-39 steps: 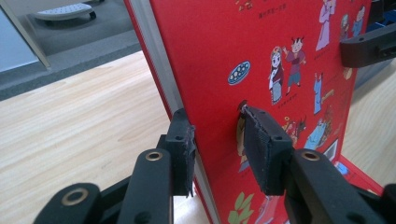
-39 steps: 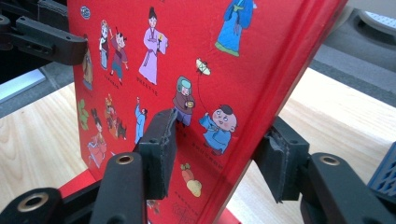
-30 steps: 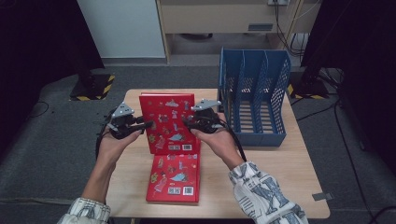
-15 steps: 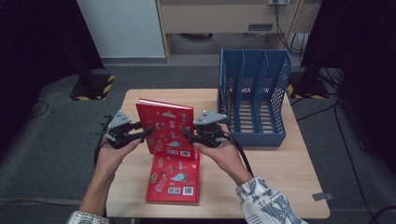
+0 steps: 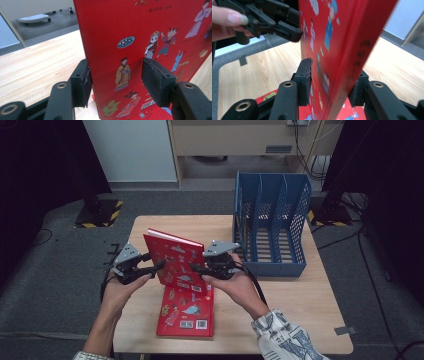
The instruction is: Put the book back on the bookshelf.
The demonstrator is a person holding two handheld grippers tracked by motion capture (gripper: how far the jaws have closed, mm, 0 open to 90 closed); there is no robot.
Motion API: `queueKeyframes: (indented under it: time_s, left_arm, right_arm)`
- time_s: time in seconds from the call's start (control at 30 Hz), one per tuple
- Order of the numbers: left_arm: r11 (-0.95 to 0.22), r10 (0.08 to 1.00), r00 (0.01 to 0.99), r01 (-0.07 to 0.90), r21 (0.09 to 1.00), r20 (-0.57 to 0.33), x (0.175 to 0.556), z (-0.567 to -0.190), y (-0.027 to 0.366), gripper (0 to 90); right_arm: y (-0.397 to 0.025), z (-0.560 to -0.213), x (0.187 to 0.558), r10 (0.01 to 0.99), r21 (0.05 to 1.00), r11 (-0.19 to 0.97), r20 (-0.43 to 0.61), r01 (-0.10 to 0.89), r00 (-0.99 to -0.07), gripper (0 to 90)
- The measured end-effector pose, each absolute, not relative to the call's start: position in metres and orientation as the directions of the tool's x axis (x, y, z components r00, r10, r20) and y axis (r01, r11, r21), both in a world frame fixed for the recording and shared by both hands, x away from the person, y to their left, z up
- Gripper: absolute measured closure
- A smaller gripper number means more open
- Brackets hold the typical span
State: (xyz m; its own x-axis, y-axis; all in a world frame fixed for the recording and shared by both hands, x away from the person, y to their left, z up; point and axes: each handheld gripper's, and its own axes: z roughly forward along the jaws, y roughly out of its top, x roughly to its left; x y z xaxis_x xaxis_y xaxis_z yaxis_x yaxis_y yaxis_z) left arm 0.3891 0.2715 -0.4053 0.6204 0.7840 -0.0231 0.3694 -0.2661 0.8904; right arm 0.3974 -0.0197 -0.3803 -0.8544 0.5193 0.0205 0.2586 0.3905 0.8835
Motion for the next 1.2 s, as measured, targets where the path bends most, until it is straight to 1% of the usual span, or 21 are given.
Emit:
queueKeyframes:
  time_s: [0.07,0.23,0.63,1.2]
  left_arm:
    - [-0.258,0.785,0.619,0.369,0.893,-0.028,0.389,-0.406,0.272,40.9]
    - [-0.254,0.782,0.622,0.372,0.893,-0.036,0.387,-0.407,0.273,40.8]
    - [-0.256,0.781,0.623,0.374,0.891,-0.037,0.387,-0.406,0.273,40.7]
    - [-0.257,0.778,0.627,0.376,0.891,-0.040,0.387,-0.407,0.274,40.2]
  right_arm:
    - [-0.015,-0.378,0.398,0.503,0.883,0.401,0.011,0.245,-0.864,60.4]
    - [-0.012,-0.374,0.401,0.486,0.884,0.397,0.024,0.245,-0.873,61.9]
    - [-0.006,-0.369,0.406,0.485,0.881,0.394,0.043,0.262,-0.874,67.9]
    - [0.001,-0.361,0.408,0.476,0.885,0.392,0.039,0.252,-0.878,68.4]
